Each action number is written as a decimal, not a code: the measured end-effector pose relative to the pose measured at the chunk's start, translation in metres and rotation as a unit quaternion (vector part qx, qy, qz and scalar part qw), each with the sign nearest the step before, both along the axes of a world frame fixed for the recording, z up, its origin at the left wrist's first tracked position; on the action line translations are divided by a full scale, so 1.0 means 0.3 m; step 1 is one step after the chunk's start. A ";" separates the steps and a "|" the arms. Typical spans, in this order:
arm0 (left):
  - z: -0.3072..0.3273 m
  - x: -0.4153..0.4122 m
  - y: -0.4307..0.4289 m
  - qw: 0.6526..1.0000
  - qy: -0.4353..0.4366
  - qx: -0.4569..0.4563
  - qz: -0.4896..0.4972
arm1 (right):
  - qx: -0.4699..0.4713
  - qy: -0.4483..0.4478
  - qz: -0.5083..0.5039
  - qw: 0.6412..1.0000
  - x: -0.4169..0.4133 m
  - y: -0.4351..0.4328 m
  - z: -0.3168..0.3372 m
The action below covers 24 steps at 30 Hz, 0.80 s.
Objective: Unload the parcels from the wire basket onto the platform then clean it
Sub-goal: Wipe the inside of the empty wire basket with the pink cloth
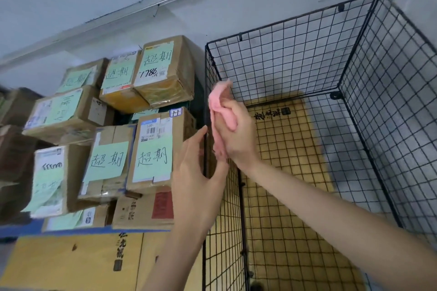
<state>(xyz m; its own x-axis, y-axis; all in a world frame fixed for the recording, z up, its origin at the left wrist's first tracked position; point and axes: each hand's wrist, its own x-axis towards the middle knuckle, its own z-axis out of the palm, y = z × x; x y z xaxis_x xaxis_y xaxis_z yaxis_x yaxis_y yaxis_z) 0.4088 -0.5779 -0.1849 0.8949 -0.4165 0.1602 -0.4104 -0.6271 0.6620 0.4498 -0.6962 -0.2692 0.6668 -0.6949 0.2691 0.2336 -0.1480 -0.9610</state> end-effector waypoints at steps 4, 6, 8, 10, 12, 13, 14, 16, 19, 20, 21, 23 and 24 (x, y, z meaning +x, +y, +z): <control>-0.006 -0.019 -0.007 1.000 -0.003 0.008 0.009 | -0.037 0.115 -0.027 0.992 0.036 -0.029 -0.259; -0.010 -0.011 -0.010 1.000 -0.006 0.016 0.011 | -0.017 0.206 -0.004 0.978 0.041 -0.035 -0.414; -0.010 -0.009 -0.006 1.000 -0.007 0.020 0.010 | -0.045 0.268 0.021 0.962 0.044 -0.034 -0.540; -0.009 -0.008 -0.004 1.000 -0.006 0.023 0.010 | -0.082 0.310 0.024 0.947 0.047 -0.026 -0.615; -0.015 -0.002 -0.001 1.000 -0.012 0.026 0.013 | -0.075 0.312 0.016 0.947 0.049 -0.021 -0.625; -0.018 0.000 0.000 0.999 -0.012 0.024 0.017 | -0.044 0.307 0.017 0.950 0.045 -0.019 -0.619; -0.019 0.001 0.001 1.000 -0.011 0.020 0.019 | -0.005 0.290 0.020 0.957 0.029 -0.017 -0.579; -0.017 0.002 -0.001 1.000 -0.010 0.011 0.020 | 0.043 0.235 0.037 0.970 -0.002 -0.015 -0.495; -0.012 0.002 -0.007 1.000 -0.011 0.000 0.015 | 0.046 0.168 0.041 0.984 -0.051 0.012 -0.299; -0.012 0.002 -0.008 1.000 -0.008 -0.004 0.015 | 0.044 0.151 0.042 0.987 -0.066 0.025 -0.234; -0.013 0.001 -0.007 1.000 -0.004 -0.010 0.014 | 0.054 0.139 0.045 0.988 -0.083 0.039 -0.176; -0.011 0.000 -0.005 1.000 -0.001 -0.024 0.011 | 0.098 0.120 0.064 0.986 -0.121 0.064 -0.058; -0.010 -0.001 -0.004 1.000 -0.003 -0.029 0.010 | 0.120 0.102 0.073 0.985 -0.140 0.073 -0.011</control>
<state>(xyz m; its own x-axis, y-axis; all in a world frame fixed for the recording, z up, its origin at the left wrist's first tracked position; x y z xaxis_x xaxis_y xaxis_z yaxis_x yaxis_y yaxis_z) 0.4085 -0.5790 -0.1880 0.9022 -0.3880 0.1884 -0.4016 -0.5963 0.6951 0.4079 -0.6741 -0.2725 0.7874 -0.6150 -0.0421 0.0332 0.1104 -0.9933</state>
